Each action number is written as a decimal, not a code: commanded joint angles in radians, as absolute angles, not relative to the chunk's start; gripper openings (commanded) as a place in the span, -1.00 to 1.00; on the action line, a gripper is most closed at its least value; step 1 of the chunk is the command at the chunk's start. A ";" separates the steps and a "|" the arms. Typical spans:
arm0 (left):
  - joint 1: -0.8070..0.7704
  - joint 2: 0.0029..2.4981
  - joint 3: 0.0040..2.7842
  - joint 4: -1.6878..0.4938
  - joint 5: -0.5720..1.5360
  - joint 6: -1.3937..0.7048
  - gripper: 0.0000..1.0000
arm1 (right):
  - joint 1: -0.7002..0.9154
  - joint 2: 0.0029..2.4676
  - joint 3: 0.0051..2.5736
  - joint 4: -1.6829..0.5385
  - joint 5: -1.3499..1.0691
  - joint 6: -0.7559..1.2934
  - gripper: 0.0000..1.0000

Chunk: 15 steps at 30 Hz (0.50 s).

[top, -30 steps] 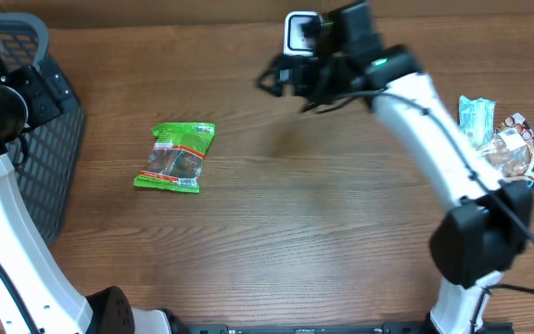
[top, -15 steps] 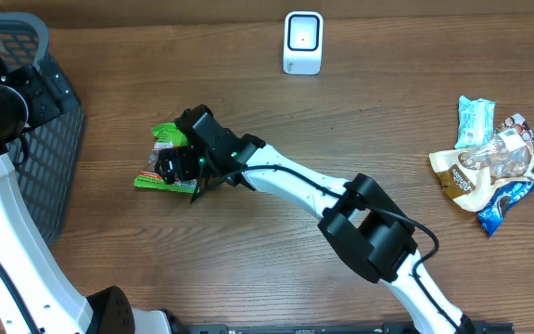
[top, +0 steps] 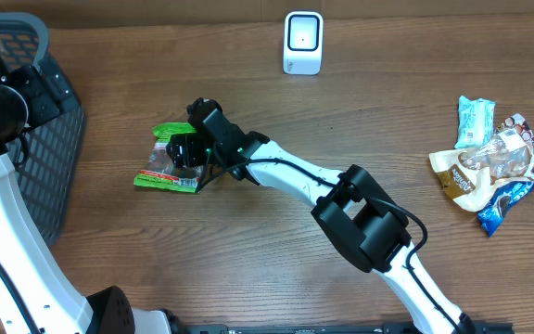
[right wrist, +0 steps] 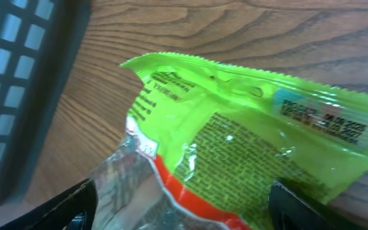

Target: Scan the item barcode

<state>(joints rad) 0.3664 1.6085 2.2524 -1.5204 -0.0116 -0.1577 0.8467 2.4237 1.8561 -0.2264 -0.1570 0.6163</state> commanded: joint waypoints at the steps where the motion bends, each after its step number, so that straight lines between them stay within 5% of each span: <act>1: 0.366 1.609 2.265 -1.518 -0.007 -0.161 0.99 | 0.853 2.481 1.860 -0.249 -0.082 0.582 0.64; 15: 0.366 1.609 2.265 -1.518 -0.007 -0.161 1.00 | 0.911 2.531 1.916 -0.473 0.195 0.523 0.23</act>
<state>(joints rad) 0.3664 1.6085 2.2524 -1.5204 -0.0116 -0.1577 0.9047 2.4603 1.8977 -0.3687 0.1219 0.5495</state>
